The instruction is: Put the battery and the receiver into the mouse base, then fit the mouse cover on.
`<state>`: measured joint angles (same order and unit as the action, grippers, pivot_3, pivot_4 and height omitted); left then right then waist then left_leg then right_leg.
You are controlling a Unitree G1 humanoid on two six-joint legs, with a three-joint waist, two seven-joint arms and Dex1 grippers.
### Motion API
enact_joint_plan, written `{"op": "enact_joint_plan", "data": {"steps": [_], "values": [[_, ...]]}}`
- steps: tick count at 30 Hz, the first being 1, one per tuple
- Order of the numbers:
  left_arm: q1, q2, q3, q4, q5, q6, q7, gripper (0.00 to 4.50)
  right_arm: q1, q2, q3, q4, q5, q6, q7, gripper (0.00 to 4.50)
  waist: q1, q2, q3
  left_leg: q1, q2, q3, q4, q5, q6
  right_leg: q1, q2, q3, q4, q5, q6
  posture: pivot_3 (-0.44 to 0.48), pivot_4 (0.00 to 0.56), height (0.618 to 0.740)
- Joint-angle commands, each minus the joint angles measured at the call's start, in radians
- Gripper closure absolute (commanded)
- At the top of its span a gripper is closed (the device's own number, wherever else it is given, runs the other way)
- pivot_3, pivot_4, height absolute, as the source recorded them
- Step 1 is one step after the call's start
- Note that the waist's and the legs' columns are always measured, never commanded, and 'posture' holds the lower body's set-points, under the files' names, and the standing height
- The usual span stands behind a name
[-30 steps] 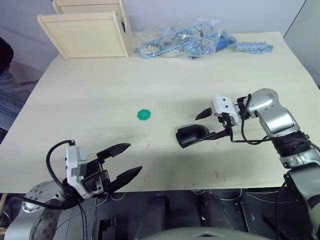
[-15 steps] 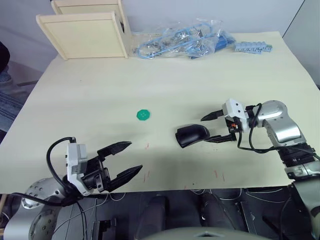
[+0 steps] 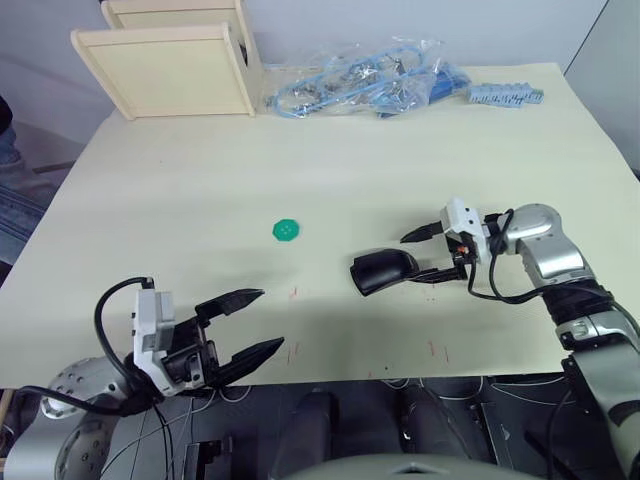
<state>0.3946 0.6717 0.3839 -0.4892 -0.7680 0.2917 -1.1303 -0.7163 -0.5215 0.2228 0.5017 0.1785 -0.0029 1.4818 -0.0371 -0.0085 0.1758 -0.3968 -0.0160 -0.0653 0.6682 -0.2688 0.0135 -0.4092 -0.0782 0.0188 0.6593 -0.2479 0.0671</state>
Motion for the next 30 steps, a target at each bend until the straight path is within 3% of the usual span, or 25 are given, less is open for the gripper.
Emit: {"op": "enact_joint_plan", "data": {"steps": [1, 9, 19, 30], "values": [[0.046, -0.015, 0.031, -0.014, 0.002, -0.049, -0.031, 0.00, -0.030, 0.006, -0.007, 0.005, 0.000, -0.028, 0.008, 0.60, -0.001, 0.000, 0.000, 0.000, 0.000, 0.000, 0.000, 0.000, 0.000, 0.000, 0.000, 0.000, 0.000, 0.000, 0.000, 0.000, 0.150, 0.740], [0.199, -0.064, 0.051, -0.052, 0.016, -0.152, -0.092, 0.00, -0.043, 0.020, -0.007, 0.040, -0.015, -0.055, 0.015, 0.60, 0.000, 0.000, 0.000, 0.000, 0.001, 0.001, 0.000, 0.000, 0.000, 0.000, 0.000, 0.001, 0.000, 0.000, 0.000, 0.000, 0.150, 0.740], [0.054, -0.008, 0.041, 0.013, -0.010, -0.085, -0.060, 0.00, -0.046, 0.030, -0.003, 0.046, -0.024, -0.062, 0.027, 0.60, -0.003, 0.000, 0.000, 0.000, 0.001, 0.002, 0.000, 0.000, 0.000, 0.000, 0.001, 0.001, 0.000, 0.000, 0.000, 0.000, 0.150, 0.740], [0.028, -0.010, 0.036, 0.008, -0.003, -0.056, -0.051, 0.00, -0.049, 0.035, -0.001, 0.056, -0.031, -0.067, 0.028, 0.60, -0.002, 0.000, 0.000, 0.001, 0.001, 0.001, 0.000, 0.000, 0.000, 0.000, 0.001, 0.001, 0.001, 0.000, 0.000, 0.000, 0.150, 0.740]]}}
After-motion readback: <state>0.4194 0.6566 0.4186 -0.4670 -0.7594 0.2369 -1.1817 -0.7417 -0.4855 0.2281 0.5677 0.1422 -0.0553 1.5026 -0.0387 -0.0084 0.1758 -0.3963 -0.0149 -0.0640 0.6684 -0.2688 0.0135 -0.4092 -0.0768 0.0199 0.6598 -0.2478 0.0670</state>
